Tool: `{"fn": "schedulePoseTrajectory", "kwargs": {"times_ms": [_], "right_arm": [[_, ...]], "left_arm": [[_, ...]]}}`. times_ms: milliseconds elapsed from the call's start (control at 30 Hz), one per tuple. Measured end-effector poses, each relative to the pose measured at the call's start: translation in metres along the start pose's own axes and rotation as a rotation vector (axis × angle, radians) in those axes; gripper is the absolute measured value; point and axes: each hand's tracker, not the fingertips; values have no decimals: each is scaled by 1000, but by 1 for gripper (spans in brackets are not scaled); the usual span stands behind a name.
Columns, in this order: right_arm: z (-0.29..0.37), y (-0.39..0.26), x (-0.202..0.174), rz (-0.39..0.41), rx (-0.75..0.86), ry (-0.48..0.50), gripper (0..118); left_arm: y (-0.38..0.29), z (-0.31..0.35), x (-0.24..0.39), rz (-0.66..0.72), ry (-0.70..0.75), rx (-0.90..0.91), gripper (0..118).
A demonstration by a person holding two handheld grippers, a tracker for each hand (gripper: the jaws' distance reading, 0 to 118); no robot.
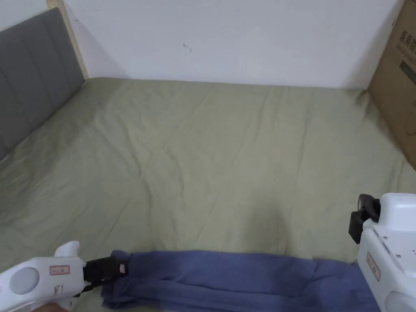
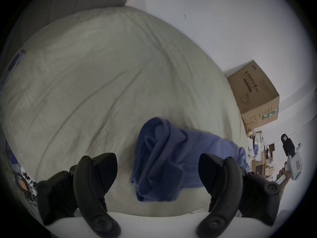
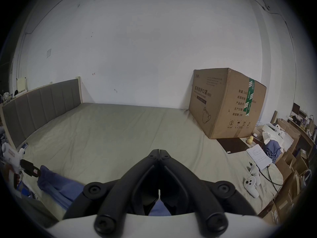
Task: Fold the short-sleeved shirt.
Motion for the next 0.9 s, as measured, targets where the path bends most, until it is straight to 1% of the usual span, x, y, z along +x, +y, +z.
{"fn": "schedulePoseTrajectory", "kwargs": {"times_ms": [67, 133, 167, 233, 300, 367, 400, 467, 600, 700, 733, 800, 900], "right_arm": [[-2, -2, -2, 8, -9, -1, 0], [-5, -4, -2, 15, -19, -2, 0], [-6, -4, -2, 16, -24, -5, 0], [-7, -5, 0, 13, -28, -9, 0], [-9, -5, 2, 6, -31, -12, 0], [-8, -6, 3, -5, -32, -15, 0], [-8, -6, 4, -9, -32, -15, 0], [-7, -6, 6, -13, -32, -16, 0], [-4, -4, 10, -9, -24, -15, 0], [-3, -2, 14, -18, -14, -16, 0], [-1, -2, 15, -23, -11, -15, 0], [1, -2, 18, -31, -3, -16, 0], [5, -2, 23, -40, 5, -17, 0]], "left_arm": [[-3, -9, -1, -13, -4, -20, 77], [-5, -18, 5, -32, 16, -35, 72], [0, -25, -9, -57, 31, -13, 70], [3, -27, -9, -79, 11, -8, 68], [3, -31, -6, -108, 26, -15, 41], [3, -36, -1, -120, -1, -49, 16], [2, -38, 2, -124, -5, -53, 12], [-3, -35, 11, -172, 32, -24, 10], [6, -7, 15, -182, 21, 66, 9], [19, 18, 13, -167, 7, 78, 8], [22, 25, 13, -173, 17, 88, 8], [29, 38, 8, -196, 91, 114, 8], [30, 58, 1, -167, 155, 114, 8]]}}
